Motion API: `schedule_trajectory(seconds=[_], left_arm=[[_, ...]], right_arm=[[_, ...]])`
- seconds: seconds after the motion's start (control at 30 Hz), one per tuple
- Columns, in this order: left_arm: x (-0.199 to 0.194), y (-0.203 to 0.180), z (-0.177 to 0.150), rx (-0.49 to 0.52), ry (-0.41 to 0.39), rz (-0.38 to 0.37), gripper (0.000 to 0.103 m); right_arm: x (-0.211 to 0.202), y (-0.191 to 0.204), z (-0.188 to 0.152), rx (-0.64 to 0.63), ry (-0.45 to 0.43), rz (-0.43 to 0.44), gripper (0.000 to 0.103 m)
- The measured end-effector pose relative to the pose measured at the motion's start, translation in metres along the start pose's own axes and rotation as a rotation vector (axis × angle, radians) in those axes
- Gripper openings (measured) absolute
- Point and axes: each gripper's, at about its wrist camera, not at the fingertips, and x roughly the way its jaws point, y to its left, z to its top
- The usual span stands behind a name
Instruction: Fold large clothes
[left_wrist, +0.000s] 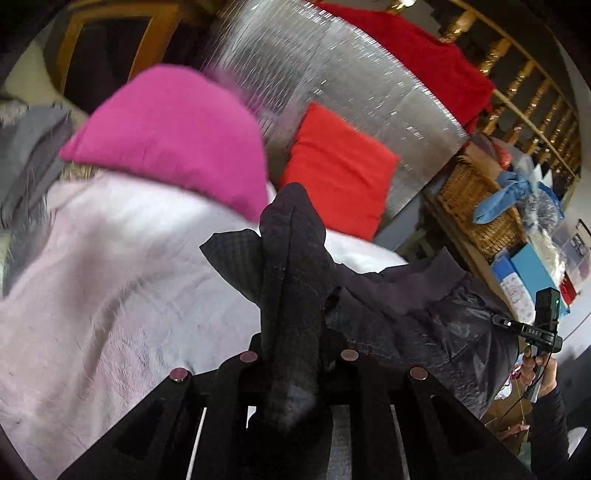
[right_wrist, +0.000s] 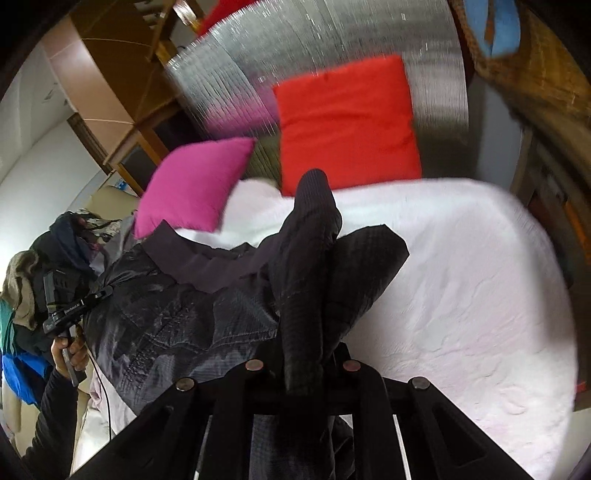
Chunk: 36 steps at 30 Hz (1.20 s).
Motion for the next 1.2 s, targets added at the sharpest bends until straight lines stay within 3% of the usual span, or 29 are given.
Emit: schedule_trajectory(seconds=[0.17,0.37,0.57,0.73,0.77,0.8,0.83,0.87,0.9,0.97,1.07,1.13,1.2], left_arm=[[-0.040,-0.035,-0.005,0.038,-0.057,-0.042,0.014],[-0.054,-0.057,-0.045,0.063,-0.068,-0.077,0.014],[-0.040,-0.035,-0.126,0.014,-0.009,-0.093,0.014],[-0.004,0.006,-0.207,-0.064,0.102,-0.013,0.016],[0.009,0.022,-0.223,-0.108,0.143,0.026,0.019],[0.017,0.035,-0.233,-0.147,0.174,0.043,0.032],[0.020,0.042,-0.238,-0.177,0.187,0.055,0.041],[0.019,0.049,-0.241,-0.210,0.181,0.087,0.056],[0.012,0.052,-0.240,-0.219,0.158,0.115,0.062],[-0.004,0.049,-0.231,-0.213,0.139,0.154,0.063],[-0.037,0.038,-0.213,-0.155,0.072,0.272,0.063],[-0.066,0.020,-0.204,-0.079,-0.004,0.354,0.064],[-0.078,0.001,-0.199,-0.012,-0.029,0.357,0.067]], right_arm=[[-0.060,0.007,-0.011,-0.012,-0.064,-0.017,0.011],[-0.088,-0.003,-0.051,0.010,-0.087,-0.023,0.011],[-0.069,-0.039,-0.141,0.084,-0.022,-0.007,0.011],[-0.014,-0.071,-0.221,0.168,0.087,0.001,0.013],[-0.001,-0.082,-0.235,0.204,0.107,-0.011,0.015],[0.011,-0.094,-0.250,0.249,0.127,-0.017,0.024],[0.018,-0.102,-0.262,0.284,0.141,-0.018,0.045],[0.018,-0.109,-0.269,0.318,0.133,-0.044,0.060],[0.014,-0.113,-0.270,0.338,0.118,-0.053,0.070],[-0.003,-0.118,-0.268,0.369,0.085,-0.051,0.070],[-0.038,-0.118,-0.258,0.386,0.006,-0.107,0.070],[-0.064,-0.105,-0.247,0.384,-0.071,-0.062,0.071],[-0.073,-0.087,-0.239,0.366,-0.109,0.016,0.078]])
